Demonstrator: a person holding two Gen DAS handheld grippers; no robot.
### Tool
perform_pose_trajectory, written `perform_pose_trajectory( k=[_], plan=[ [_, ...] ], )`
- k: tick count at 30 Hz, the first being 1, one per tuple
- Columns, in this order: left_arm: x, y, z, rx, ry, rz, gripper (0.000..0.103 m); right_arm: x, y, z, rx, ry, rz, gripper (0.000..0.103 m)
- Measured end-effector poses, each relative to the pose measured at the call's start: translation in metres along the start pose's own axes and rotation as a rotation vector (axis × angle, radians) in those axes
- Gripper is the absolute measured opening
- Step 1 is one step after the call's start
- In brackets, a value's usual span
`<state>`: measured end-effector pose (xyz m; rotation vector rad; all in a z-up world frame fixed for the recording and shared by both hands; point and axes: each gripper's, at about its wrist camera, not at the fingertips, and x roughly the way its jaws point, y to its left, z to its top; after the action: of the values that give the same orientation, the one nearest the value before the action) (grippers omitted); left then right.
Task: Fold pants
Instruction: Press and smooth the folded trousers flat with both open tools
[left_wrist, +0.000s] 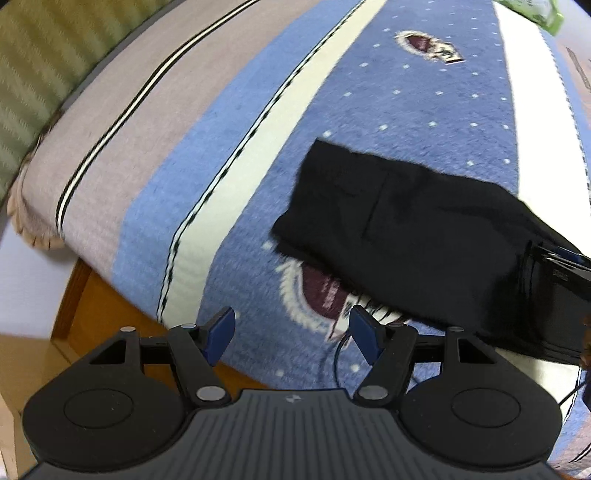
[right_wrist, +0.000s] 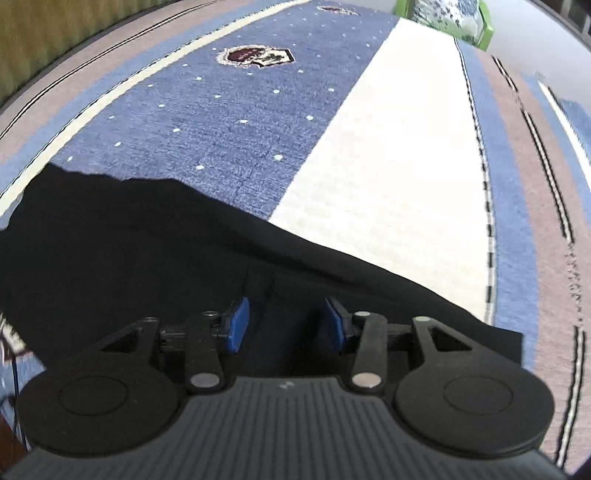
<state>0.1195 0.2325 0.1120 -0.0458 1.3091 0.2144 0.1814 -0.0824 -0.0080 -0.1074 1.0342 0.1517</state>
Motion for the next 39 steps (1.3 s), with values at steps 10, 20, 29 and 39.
perform_pose_trajectory(
  k=[10, 20, 29, 39],
  plan=[
    [0.048, -0.008, 0.048, 0.041, -0.058, -0.202, 0.089, -0.035, 0.023, 0.003, 0.019, -0.072, 0.04, 0.073],
    [0.081, -0.04, 0.068, 0.258, -0.203, -0.058, 0.089, -0.043, -0.051, -0.032, 0.224, -0.028, -0.022, 0.073],
    [0.155, -0.004, 0.101, 0.358, -0.038, -0.242, 0.089, -0.055, -0.002, -0.02, 0.202, -0.096, 0.131, 0.079],
    [0.208, 0.032, 0.127, 0.183, 0.135, -0.568, 0.103, -0.044, 0.032, -0.03, 0.202, -0.026, 0.176, 0.079]
  ],
)
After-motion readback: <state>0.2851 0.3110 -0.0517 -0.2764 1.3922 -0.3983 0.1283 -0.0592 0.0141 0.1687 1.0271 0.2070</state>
